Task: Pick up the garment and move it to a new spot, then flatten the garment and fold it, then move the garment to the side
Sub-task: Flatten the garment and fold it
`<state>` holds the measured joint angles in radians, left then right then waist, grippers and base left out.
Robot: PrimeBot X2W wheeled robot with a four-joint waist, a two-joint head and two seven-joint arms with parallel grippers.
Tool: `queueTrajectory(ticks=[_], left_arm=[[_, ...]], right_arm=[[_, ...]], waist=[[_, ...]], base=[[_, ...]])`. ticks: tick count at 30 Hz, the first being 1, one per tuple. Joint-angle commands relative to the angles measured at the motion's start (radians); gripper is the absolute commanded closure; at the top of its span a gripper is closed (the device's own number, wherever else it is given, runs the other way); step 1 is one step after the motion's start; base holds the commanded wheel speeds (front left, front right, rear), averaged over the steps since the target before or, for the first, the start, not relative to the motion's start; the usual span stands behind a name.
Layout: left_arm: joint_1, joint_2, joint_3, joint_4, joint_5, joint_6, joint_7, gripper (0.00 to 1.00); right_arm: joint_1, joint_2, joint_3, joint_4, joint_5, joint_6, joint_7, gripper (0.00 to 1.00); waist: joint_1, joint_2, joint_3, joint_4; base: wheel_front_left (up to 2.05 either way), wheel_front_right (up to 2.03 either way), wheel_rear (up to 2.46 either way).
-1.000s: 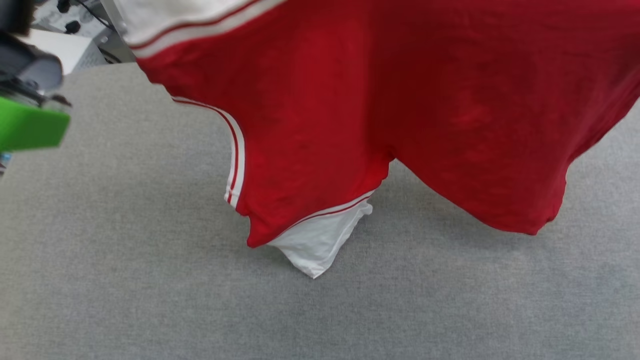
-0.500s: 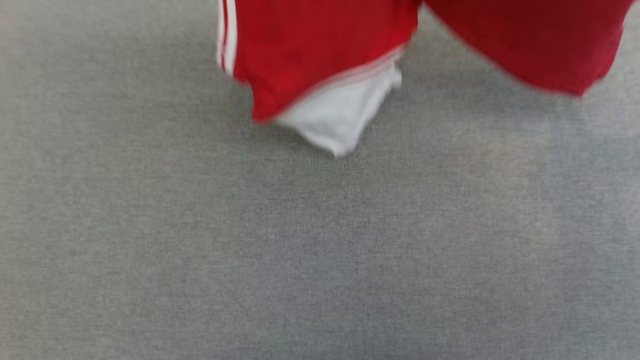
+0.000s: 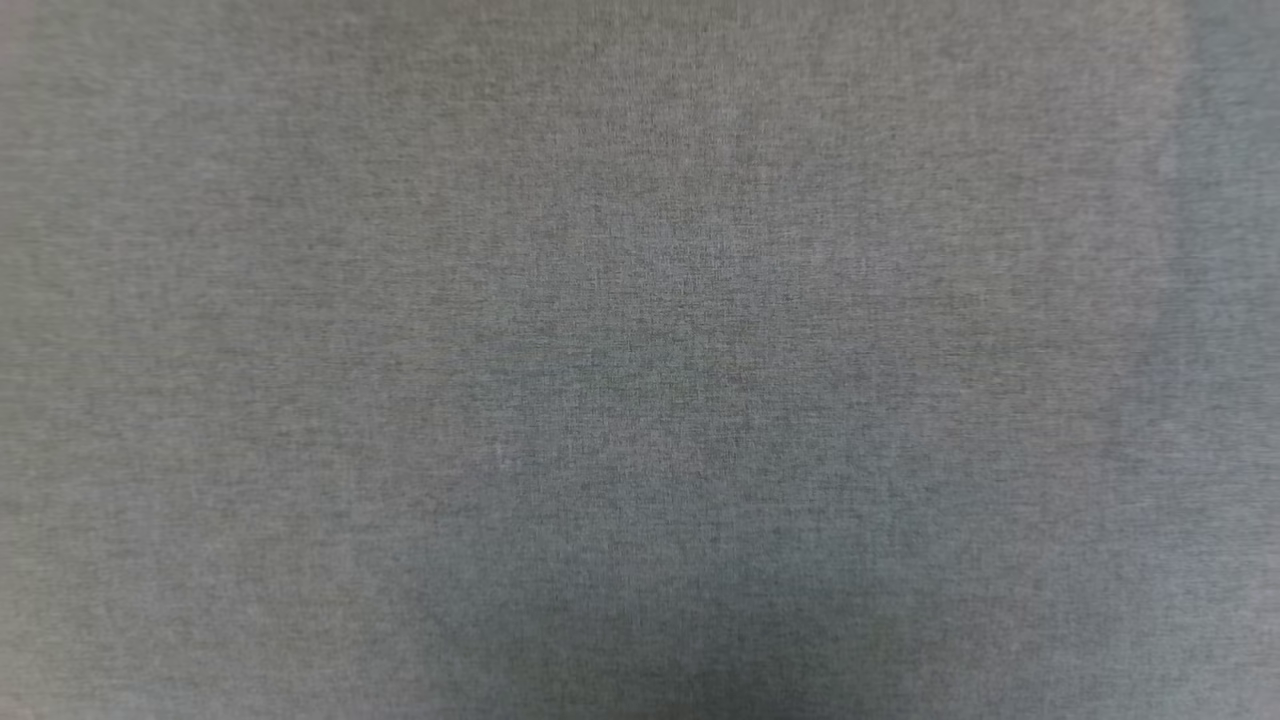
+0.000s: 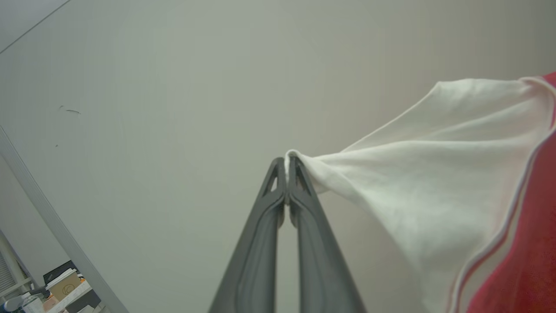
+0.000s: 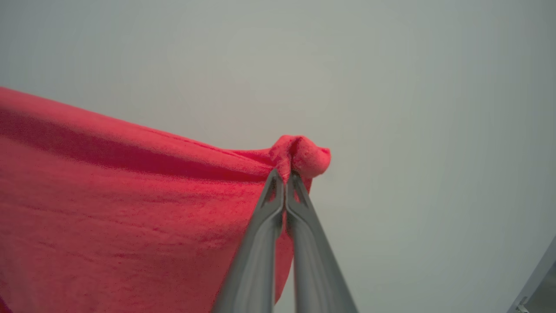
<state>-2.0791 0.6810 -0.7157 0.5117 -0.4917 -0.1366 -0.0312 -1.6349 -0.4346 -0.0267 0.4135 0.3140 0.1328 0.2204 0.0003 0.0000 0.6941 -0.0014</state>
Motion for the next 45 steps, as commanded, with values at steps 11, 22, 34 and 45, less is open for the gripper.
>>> queueTrajectory(ticks=[11, 22, 34, 45], left_arm=[[0.115, -0.090, -0.026, 0.234, -0.069, 0.006, -0.226, 1.00], [0.590, -0.195, 0.084, 0.007, -0.046, 0.007, -0.230, 1.00], [1.150, -0.235, 0.116, -0.127, -0.015, 0.008, -0.231, 1.00], [1.515, -0.190, 0.076, -0.156, -0.040, 0.007, -0.231, 1.00]], right_arm=[[0.031, 0.093, 0.038, 0.198, -0.001, -0.002, -0.240, 1.00], [0.285, 0.084, 0.179, 0.230, 0.101, -0.002, -0.359, 1.00], [0.718, 0.051, 0.264, 0.203, 0.278, -0.002, -0.355, 1.00], [1.044, 0.057, 0.215, 0.201, 0.421, -0.002, -0.284, 1.00]], waist=[[-0.0003, 0.0000, 0.066, 0.012], [-0.0003, 0.0000, -0.048, 0.060], [-0.0003, 0.0000, -0.276, 0.085], [-0.0003, 0.0000, -0.453, 0.098]], base=[[0.00, 0.00, 0.00], [0.00, 0.00, 0.00], [0.00, 0.00, 0.00], [0.00, 0.00, 0.00]])
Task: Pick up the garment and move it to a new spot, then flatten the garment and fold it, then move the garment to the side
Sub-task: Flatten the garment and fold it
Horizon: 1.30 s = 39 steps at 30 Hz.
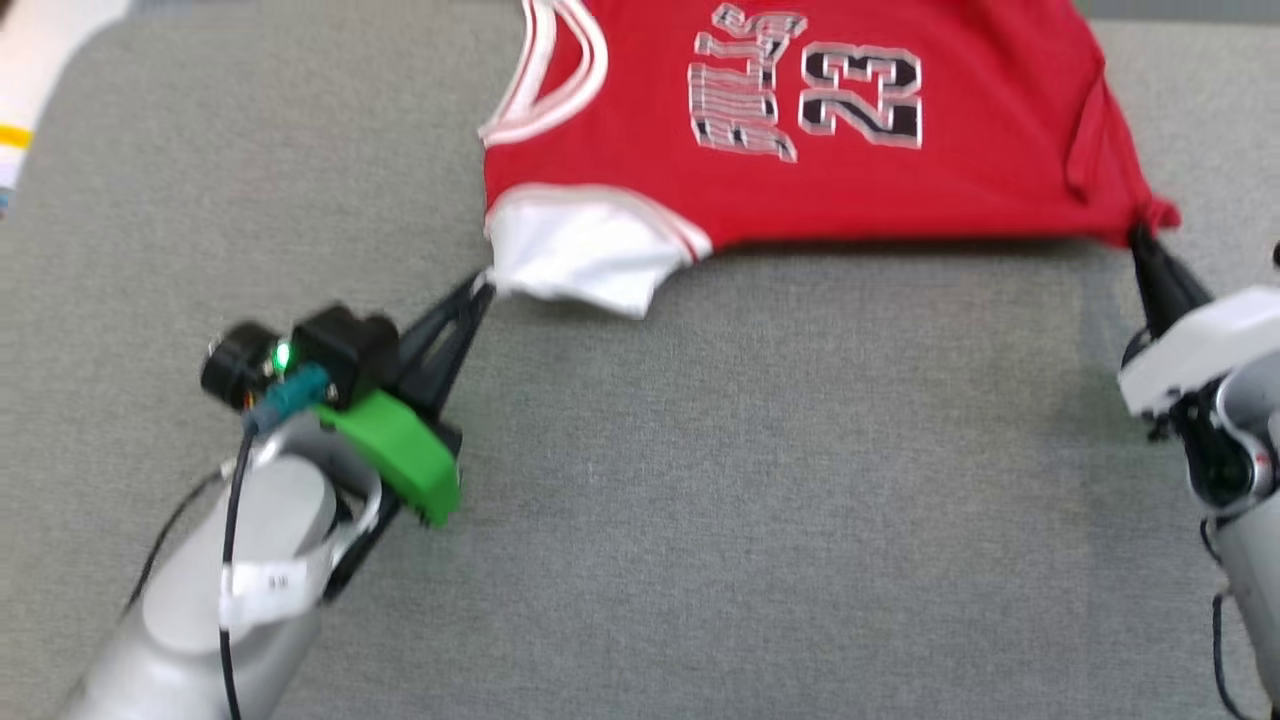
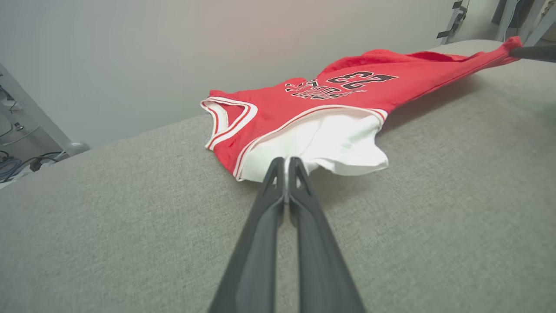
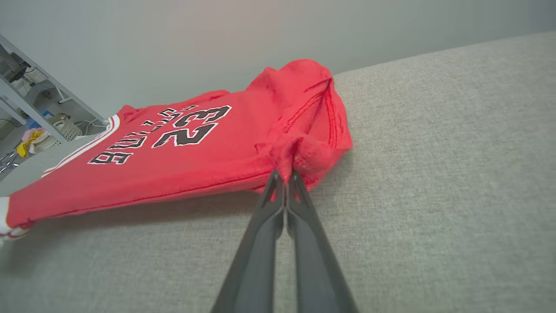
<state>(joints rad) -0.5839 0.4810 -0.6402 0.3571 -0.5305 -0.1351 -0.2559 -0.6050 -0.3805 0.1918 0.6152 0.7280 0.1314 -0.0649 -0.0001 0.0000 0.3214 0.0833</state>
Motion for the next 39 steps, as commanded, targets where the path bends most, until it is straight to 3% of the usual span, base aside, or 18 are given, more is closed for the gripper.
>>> queueTrajectory(ticks=[1, 12, 22, 23, 31, 39], left_arm=[[0.049, 0.017, -0.001, -0.001, -0.002, 0.011, -0.006, 1.00], [0.308, 0.049, -0.028, -0.069, -0.045, 0.039, 0.008, 1.00], [0.461, 0.105, -0.069, -0.158, -0.074, 0.051, 0.053, 1.00], [0.506, 0.131, -0.072, -0.194, -0.087, 0.059, 0.066, 1.00], [0.619, 0.186, -0.083, -0.300, -0.120, 0.083, 0.092, 1.00], [0.669, 0.191, -0.092, -0.372, -0.141, 0.103, 0.097, 1.00]], right_arm=[[0.039, 0.008, -0.011, 0.001, 0.018, -0.001, 0.010, 1.00], [0.292, 0.036, -0.055, -0.063, 0.141, -0.001, 0.124, 1.00], [0.547, 0.034, -0.107, -0.252, 0.217, -0.001, 0.222, 1.00], [0.622, 0.046, -0.139, -0.309, 0.230, -0.001, 0.248, 1.00], [0.788, 0.088, -0.226, -0.448, 0.205, -0.001, 0.340, 1.00], [0.885, 0.154, -0.314, -0.572, 0.150, -0.001, 0.462, 1.00]], waist=[[0.0001, 0.0000, -0.097, 0.012], [0.0001, 0.0000, -0.252, 0.013], [0.0001, 0.0000, -0.347, 0.020], [0.0001, 0.0000, -0.366, 0.024], [0.0001, 0.0000, -0.382, 0.028], [0.0001, 0.0000, -0.375, 0.026]], base=[[0.00, 0.00, 0.00], [0.00, 0.00, 0.00], [0.00, 0.00, 0.00], [0.00, 0.00, 0.00], [0.00, 0.00, 0.00], [0.00, 0.00, 0.00]])
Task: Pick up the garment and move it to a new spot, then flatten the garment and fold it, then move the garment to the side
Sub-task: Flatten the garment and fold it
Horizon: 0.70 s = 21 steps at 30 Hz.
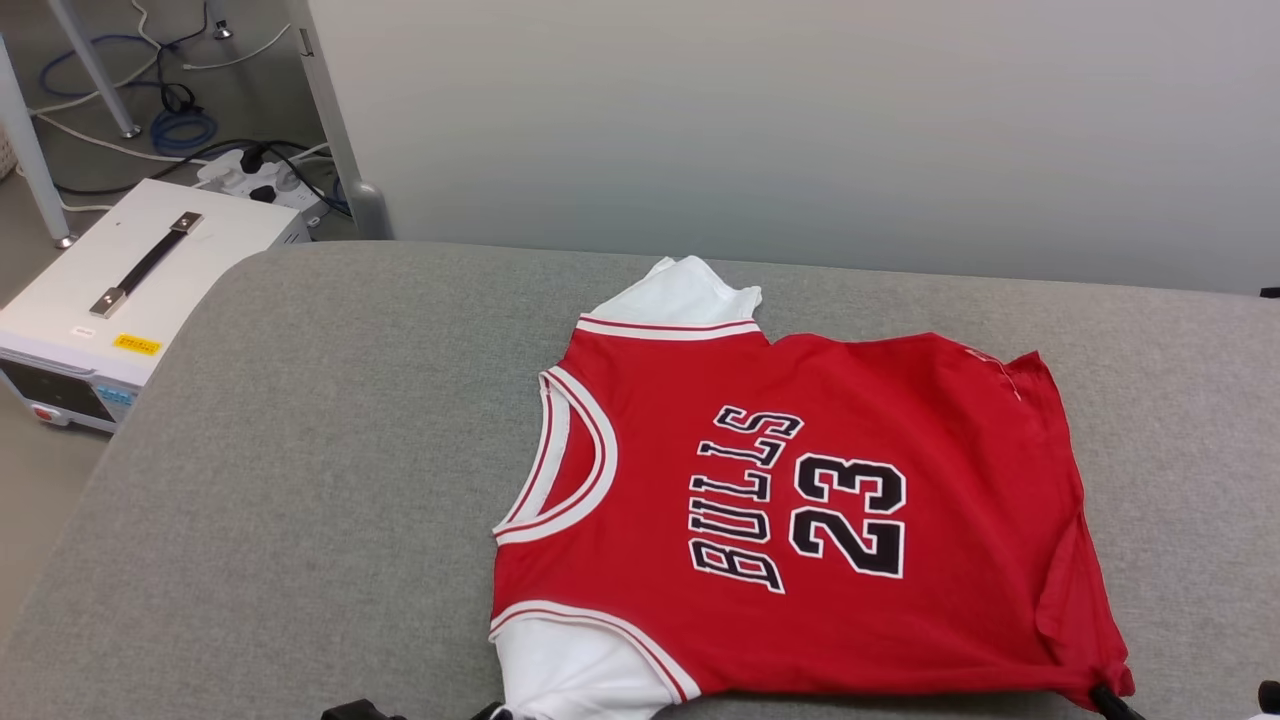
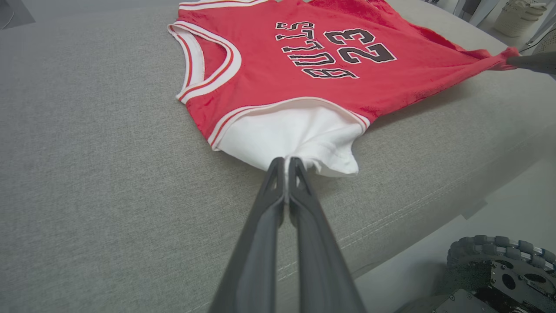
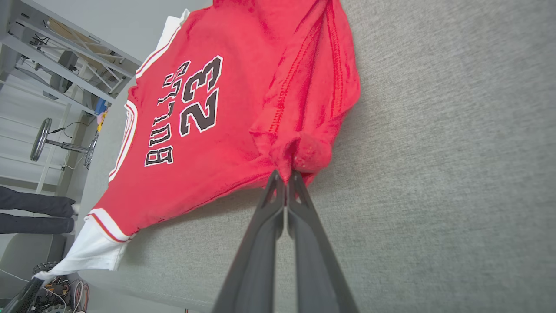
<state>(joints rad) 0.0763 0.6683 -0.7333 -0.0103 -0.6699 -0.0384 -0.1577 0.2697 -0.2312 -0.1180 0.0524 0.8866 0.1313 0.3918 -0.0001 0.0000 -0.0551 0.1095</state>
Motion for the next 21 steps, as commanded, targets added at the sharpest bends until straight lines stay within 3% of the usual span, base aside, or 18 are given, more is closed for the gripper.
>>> queueTrajectory(ticks=[1, 13, 21], left_arm=[[0.003, 0.004, 0.000, -0.013, 0.004, 0.006, -0.002, 1.00], [-0.184, 0.004, 0.075, -0.053, 0.026, 0.008, -0.001, 1.00], [-0.351, -0.026, 0.101, 0.030, 0.040, 0.006, 0.045, 1.00]], right_arm=[[0.011, 0.014, -0.015, -0.027, -0.015, -0.001, 0.016, 1.00], [-0.097, 0.083, -0.131, -0.164, -0.094, -0.001, 0.125, 1.00], [-0.248, 0.092, -0.156, -0.143, -0.203, -0.001, 0.219, 1.00]], waist=[[0.0001, 0.0000, 0.005, -0.002], [0.0001, 0.0000, 0.075, -0.016], [0.0001, 0.0000, 0.180, -0.038]], base=[[0.00, 0.00, 0.00], [0.00, 0.00, 0.00], [0.00, 0.00, 0.00]])
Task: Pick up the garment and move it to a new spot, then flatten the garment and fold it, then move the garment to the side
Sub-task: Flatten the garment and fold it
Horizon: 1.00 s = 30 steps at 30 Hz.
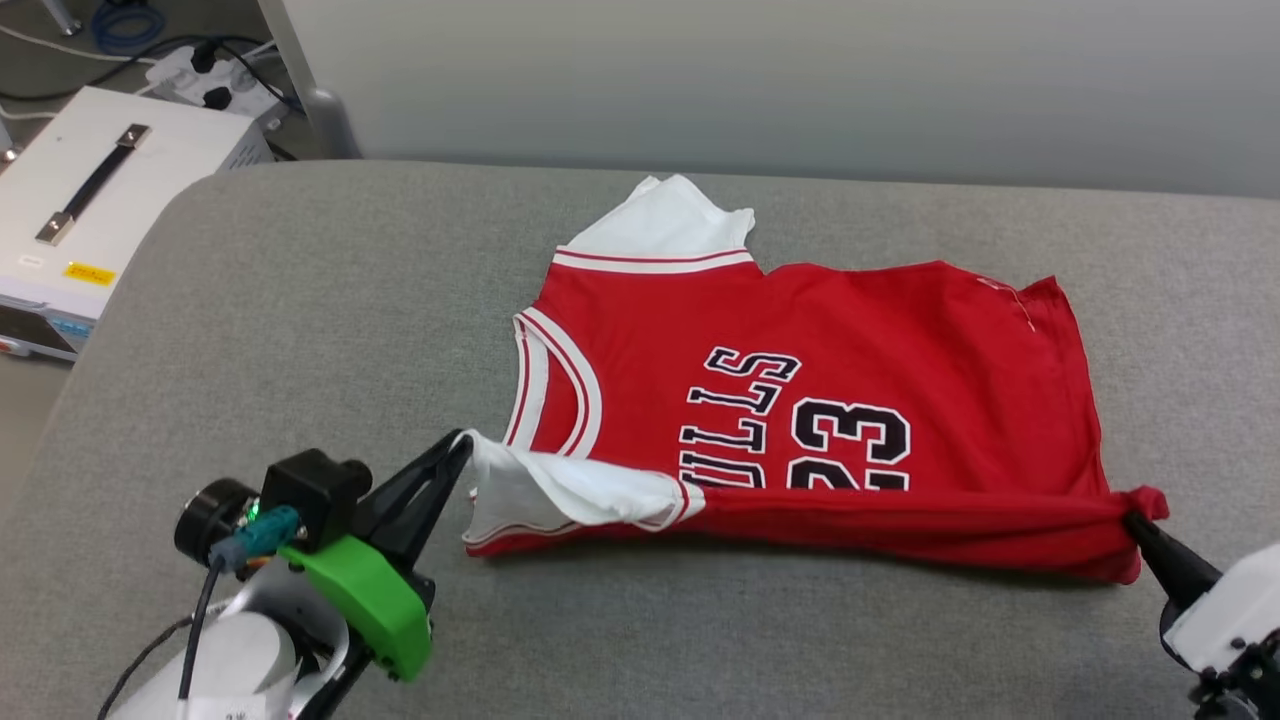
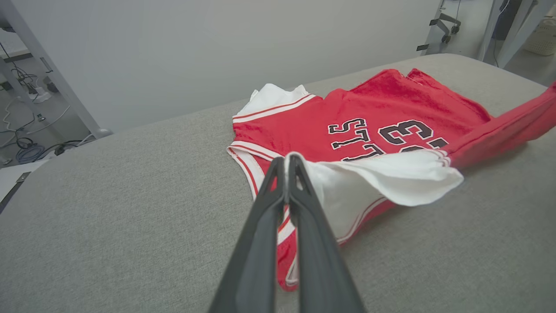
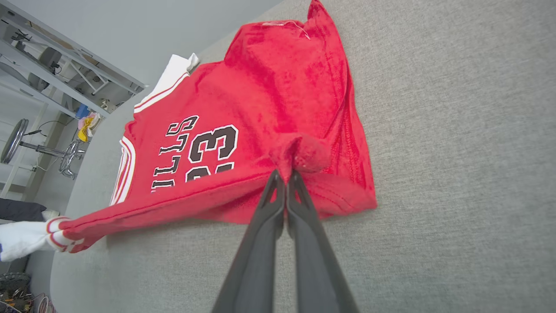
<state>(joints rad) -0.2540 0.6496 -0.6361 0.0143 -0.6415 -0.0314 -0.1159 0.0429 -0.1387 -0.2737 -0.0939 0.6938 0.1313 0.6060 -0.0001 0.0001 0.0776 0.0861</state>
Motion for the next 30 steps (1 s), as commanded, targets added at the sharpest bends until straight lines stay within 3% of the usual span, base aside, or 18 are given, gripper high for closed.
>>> queueTrajectory(ticks=[1, 9, 22, 23, 24, 25, 30], left_arm=[[-0.038, -0.012, 0.006, 0.019, 0.013, -0.002, 0.009, 1.00], [-0.177, -0.045, -0.009, 0.173, 0.020, -0.039, 0.054, 1.00], [-0.313, -0.144, -0.102, 0.432, 0.060, -0.081, 0.049, 1.00], [-0.321, -0.153, -0.109, 0.454, 0.063, -0.082, 0.047, 1.00], [-0.328, -0.159, -0.111, 0.470, 0.067, -0.082, 0.040, 0.56], [-0.335, -0.168, -0.111, 0.491, 0.068, -0.081, 0.031, 0.00], [-0.347, -0.200, -0.098, 0.565, 0.065, -0.063, -0.031, 0.00]], right_arm=[[-0.040, -0.001, 0.000, 0.012, -0.020, -0.001, 0.013, 1.00], [-0.182, -0.010, 0.026, 0.110, -0.094, -0.001, 0.049, 1.00], [-0.288, -0.023, 0.094, 0.278, -0.173, -0.001, -0.013, 1.00], [-0.293, -0.027, 0.100, 0.283, -0.173, -0.001, -0.025, 0.64], [-0.296, -0.030, 0.106, 0.285, -0.172, -0.001, -0.038, 0.51], [-0.300, -0.032, 0.113, 0.287, -0.168, -0.001, -0.051, 0.00], [-0.294, -0.066, 0.168, 0.274, -0.131, -0.001, -0.108, 0.00]], waist=[[0.0001, -0.0001, 0.059, -0.016], [0.0001, -0.0001, 0.134, -0.026], [0.0001, -0.0001, 0.180, -0.031], [0.0001, -0.0001, 0.180, -0.030], [0.0001, -0.0001, 0.180, -0.030], [0.0001, -0.0001, 0.177, -0.029], [0.0001, -0.0001, 0.148, -0.026]], base=[[0.00, 0.00, 0.00], [0.00, 0.00, 0.00], [0.00, 0.00, 0.00], [0.00, 0.00, 0.00], [0.00, 0.00, 0.00], [0.00, 0.00, 0.00], [0.00, 0.00, 0.00]])
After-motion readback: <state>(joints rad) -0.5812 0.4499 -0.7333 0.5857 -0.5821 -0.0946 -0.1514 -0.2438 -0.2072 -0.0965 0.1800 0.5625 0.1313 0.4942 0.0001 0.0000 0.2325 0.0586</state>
